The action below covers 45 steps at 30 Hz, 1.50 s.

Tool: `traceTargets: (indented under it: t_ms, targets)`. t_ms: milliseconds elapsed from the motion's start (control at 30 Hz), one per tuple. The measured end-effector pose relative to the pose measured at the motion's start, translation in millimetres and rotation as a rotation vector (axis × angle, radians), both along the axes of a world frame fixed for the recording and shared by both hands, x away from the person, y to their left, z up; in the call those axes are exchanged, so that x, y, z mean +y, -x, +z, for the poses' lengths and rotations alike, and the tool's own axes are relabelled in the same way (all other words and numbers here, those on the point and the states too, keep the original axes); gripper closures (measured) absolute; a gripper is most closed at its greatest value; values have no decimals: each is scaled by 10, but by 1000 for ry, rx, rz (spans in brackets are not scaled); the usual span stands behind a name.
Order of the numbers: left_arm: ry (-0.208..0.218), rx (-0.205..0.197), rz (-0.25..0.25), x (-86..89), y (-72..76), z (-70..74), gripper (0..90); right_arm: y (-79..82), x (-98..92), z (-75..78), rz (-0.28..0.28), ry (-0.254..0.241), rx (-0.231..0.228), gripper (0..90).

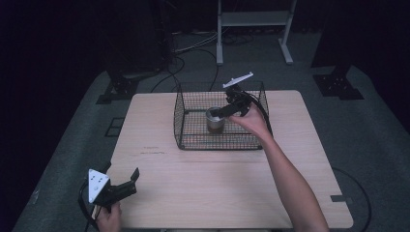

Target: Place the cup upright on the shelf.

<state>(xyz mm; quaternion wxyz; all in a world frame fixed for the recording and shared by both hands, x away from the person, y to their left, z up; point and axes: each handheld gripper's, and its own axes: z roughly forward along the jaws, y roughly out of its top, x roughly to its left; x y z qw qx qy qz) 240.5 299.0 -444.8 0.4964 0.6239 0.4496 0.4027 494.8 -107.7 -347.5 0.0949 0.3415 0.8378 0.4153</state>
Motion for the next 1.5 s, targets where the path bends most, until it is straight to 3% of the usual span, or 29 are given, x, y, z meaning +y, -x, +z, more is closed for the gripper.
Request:
traceTargets:
  t_ms: [700,1067,1500]
  targets:
    - [-10,4,-7,-29,-14,-5,0,310,-345,98,0,-52,-5,20]
    - [-5,6,-14,-45,-15,-1,0,534,-529,134,2,-46,-40,20]
    - [-16,7,-20,-72,-21,-2,0,810,-706,24,28,-49,-62,40]
